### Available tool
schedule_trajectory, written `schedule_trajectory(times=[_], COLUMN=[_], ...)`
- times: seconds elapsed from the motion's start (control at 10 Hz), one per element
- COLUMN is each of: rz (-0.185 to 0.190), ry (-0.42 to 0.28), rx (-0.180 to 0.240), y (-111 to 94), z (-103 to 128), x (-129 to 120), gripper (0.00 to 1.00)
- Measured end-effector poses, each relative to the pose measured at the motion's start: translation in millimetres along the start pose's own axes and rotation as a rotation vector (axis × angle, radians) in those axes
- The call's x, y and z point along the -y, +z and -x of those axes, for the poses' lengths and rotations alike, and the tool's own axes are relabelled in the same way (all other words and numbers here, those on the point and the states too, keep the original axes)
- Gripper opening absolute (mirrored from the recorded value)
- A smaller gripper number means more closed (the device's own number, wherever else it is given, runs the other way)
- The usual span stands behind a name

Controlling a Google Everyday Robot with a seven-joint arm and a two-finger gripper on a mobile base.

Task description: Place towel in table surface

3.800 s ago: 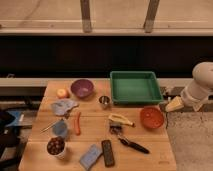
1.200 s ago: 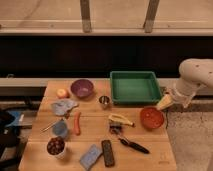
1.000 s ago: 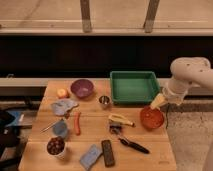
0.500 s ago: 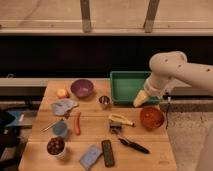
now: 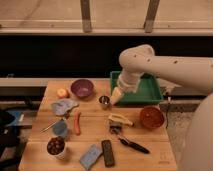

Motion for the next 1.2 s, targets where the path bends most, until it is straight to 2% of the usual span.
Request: schedule_trajectory(times=[0.3,0.5,0.6,1.2], rz=[0.018,0.041,0.054,0.048], ry=[-0.105,-0.163,-0.176,-0.178], rx=[0.009,-0.005,-0.011,-0.015], y=[0.9,6.1,7.3,7.4], z=[44.7,72.8,78.8,78.5], x=[-71.4,-121.9,-137.4,-136.0], gripper=[0.80,0.80,0.80,0.80])
